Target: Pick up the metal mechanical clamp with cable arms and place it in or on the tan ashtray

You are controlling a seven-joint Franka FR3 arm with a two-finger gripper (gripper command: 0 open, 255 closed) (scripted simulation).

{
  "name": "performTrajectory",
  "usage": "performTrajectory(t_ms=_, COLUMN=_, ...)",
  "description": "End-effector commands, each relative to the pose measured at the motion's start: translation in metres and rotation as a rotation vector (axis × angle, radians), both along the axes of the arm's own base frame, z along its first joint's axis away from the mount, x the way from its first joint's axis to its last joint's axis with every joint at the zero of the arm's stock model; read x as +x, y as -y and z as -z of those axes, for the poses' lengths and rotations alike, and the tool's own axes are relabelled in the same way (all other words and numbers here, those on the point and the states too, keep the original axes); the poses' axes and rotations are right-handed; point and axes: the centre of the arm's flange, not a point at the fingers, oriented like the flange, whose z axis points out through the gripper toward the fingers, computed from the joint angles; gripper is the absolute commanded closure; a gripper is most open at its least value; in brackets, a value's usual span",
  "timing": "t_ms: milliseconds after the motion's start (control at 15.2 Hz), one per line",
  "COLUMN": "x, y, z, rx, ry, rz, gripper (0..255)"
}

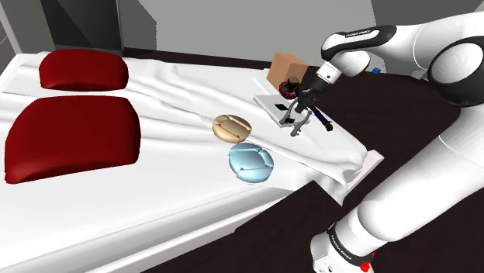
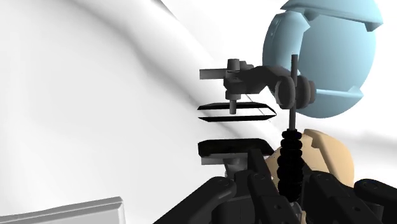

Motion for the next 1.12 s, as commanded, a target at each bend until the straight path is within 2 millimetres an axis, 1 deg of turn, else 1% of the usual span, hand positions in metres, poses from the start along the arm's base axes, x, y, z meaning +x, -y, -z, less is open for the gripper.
performTrajectory(t_ms=0, x=0.020, y=-0.019, z=-0.004, rx=0.000, ry=0.000, rz=0.000, gripper=255)
performTrajectory(t_ms=1056, x=0.179, y=-0.157, z=-0.022, rx=0.000, ry=0.000, rz=0.000, gripper=255)
